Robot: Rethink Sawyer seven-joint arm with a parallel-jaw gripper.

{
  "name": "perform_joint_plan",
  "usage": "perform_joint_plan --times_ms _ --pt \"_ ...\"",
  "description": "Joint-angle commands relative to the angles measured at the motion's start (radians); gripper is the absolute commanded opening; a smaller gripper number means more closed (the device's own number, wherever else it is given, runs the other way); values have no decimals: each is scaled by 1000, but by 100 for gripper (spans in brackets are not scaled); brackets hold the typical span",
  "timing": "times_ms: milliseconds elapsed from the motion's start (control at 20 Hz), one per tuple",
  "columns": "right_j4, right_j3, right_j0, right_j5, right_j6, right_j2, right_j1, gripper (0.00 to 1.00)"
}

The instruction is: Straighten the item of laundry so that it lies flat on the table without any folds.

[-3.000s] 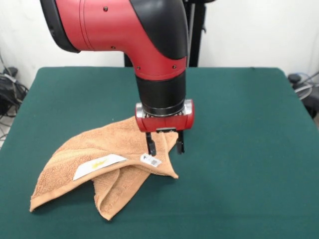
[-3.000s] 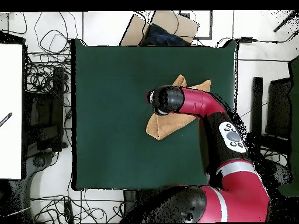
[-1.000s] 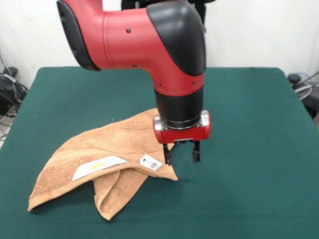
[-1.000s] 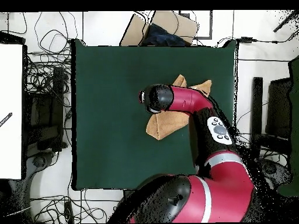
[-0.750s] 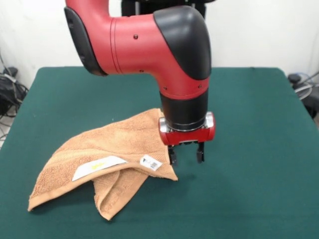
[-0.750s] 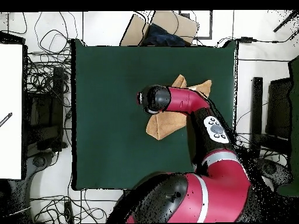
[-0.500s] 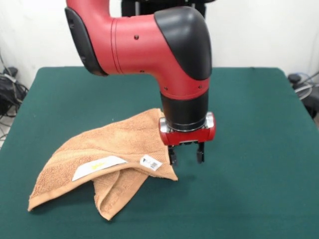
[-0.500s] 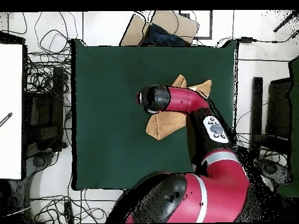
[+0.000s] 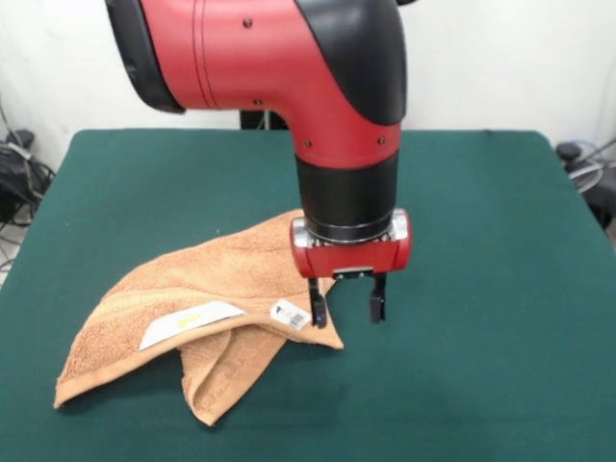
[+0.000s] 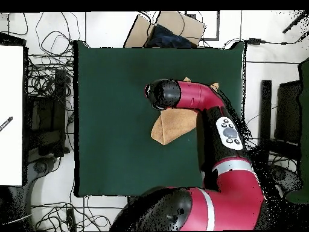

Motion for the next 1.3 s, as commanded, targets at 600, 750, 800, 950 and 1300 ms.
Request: perform_joint_plan --times_ms 600,750,800,950,1300 --pt "-70 -23 11 40 3 -25 22 100" --pt "-72 -49 15 54 -6 -24 53 100" --pt "-71 -56 16 63 -7 -25 67 100" --pt "-71 -53 18 51 6 -31 92 100" --pt "-57 -11 13 43 33 -38 100 100"
